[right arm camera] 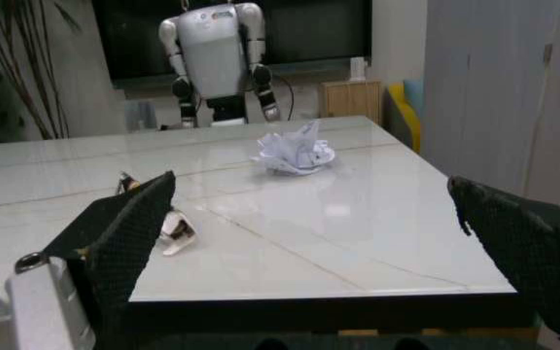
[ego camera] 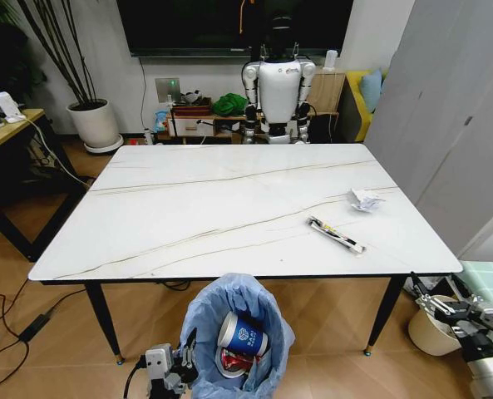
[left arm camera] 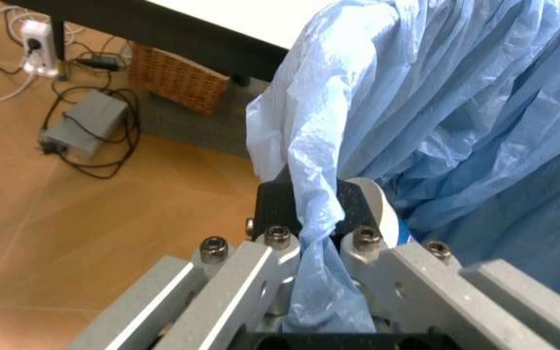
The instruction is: Pick up the trash bin and place the trash from the table into it.
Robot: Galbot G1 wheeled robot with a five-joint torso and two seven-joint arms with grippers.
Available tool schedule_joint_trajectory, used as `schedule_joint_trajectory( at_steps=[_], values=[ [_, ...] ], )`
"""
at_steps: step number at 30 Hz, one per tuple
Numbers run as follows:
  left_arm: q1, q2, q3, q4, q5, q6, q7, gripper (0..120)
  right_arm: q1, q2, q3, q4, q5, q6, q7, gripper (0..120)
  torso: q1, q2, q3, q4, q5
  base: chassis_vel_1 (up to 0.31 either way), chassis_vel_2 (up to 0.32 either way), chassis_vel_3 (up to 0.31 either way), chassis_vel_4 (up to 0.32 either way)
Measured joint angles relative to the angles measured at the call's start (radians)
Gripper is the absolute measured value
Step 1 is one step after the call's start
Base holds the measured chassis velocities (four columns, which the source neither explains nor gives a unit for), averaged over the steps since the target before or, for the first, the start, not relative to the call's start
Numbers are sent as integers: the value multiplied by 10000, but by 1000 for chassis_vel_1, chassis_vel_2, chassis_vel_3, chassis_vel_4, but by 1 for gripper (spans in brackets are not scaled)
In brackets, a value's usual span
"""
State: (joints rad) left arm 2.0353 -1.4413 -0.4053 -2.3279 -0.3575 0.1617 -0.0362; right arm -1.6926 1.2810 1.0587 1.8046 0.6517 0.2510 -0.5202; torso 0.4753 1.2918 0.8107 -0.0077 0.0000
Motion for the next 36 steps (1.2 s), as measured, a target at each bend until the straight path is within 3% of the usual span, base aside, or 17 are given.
schedule_joint_trajectory(
  at_steps=[15, 20, 22, 28, 36],
  values=[
    [-5, -42, 41, 13, 35, 0, 0, 0, -36, -281, -275, 88, -295, 110, -78, 100, 0, 1, 0, -3, -2, -56, -58, 56, 59],
    [35, -41, 49, -8, 56, -6, 0, 0, 53, -1302, -779, 369, -482, -157, 136, 100, 0, 2, 0, -1, 0, 0, 0, 0, 0],
    [82, -20, 19, -47, 59, -9, 1, 0, 308, -2225, -1295, 447, -404, -312, 426, 100, 0, 1, 1, 2, 1, 0, 0, 0, 0],
    [172, 4, -77, -133, 59, -12, 3, 0, 829, -3435, -2214, 779, 171, -1082, 1179, 100, 0, 1, 1, 2, 0, 0, 0, 0, 0],
    [218, -65, -229, -172, 53, -14, 7, 0, 2148, -5021, -4438, 436, 778, -1652, 1515, 100, 0, 1, 1, 0, 1, 0, 0, 0, 0]
  ],
)
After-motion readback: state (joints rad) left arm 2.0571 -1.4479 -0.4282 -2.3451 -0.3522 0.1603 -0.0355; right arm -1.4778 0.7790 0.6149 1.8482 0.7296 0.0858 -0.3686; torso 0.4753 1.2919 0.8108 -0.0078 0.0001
